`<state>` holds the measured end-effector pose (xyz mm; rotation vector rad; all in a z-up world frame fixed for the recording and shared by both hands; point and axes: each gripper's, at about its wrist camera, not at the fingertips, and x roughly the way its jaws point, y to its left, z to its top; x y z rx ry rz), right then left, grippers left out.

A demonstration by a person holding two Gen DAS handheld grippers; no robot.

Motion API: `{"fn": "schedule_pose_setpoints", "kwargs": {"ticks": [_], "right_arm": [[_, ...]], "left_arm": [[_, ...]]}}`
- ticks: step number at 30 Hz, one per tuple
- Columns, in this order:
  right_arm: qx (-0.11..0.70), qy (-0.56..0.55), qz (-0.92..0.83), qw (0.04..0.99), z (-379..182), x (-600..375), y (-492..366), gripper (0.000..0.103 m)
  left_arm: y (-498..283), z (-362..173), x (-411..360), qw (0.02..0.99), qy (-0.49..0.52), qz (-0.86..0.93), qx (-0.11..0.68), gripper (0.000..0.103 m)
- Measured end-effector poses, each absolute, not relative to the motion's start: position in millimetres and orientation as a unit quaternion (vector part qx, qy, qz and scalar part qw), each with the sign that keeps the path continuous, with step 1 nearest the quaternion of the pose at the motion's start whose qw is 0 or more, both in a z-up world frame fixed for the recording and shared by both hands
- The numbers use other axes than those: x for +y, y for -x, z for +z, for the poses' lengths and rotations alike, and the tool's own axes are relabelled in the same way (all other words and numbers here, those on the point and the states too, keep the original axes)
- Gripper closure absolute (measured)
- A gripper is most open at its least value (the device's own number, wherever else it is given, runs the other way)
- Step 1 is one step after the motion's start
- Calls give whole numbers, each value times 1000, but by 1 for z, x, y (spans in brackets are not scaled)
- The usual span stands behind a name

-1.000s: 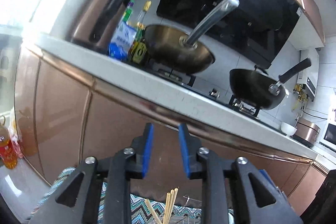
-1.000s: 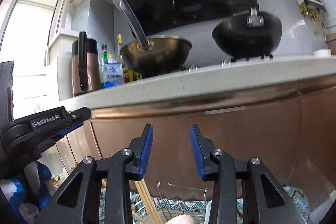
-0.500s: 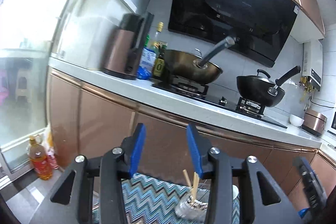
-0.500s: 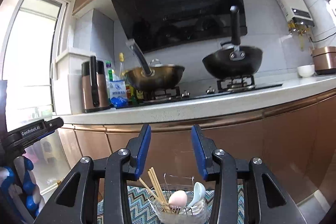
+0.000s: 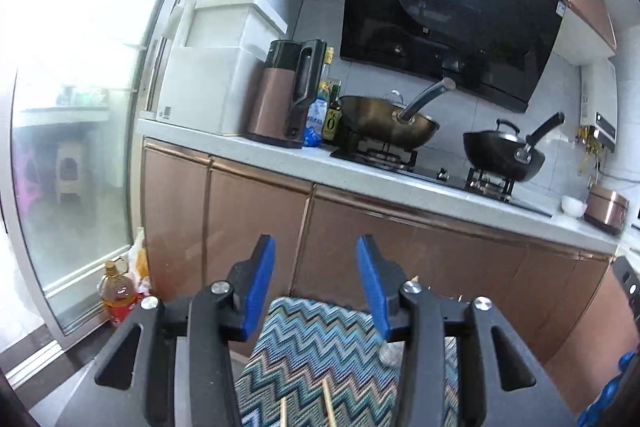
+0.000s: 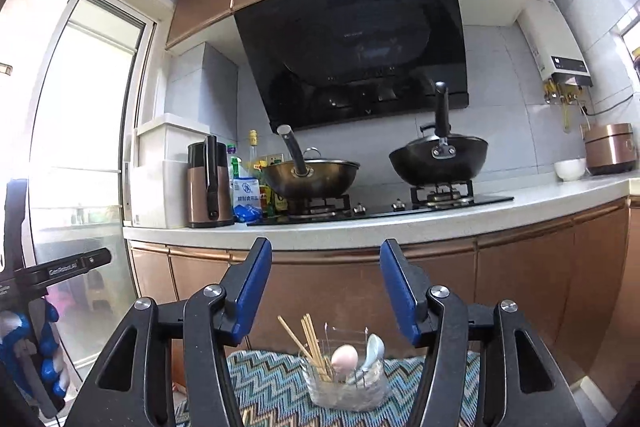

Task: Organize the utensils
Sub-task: 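Withdraw both tools from the holder and move back over the table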

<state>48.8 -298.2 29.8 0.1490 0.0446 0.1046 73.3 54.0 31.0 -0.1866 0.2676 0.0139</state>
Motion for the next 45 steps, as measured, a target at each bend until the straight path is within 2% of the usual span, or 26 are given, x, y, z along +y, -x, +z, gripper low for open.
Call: {"fn": "schedule_pose_setpoints", "kwargs": {"ticks": [15, 27, 45], "right_arm": [[109, -106, 32, 988, -14, -327, -44, 47], [170, -109, -7, 979, -61, -340, -53, 47], [209, -102, -22, 972, -81, -337, -51, 47]], "left_arm": [[-69, -24, 94, 967, 123, 36, 222, 62], [-78, -70, 95, 954, 128, 57, 267, 62], [-76, -95, 44, 955, 32, 55, 291, 62]]}}
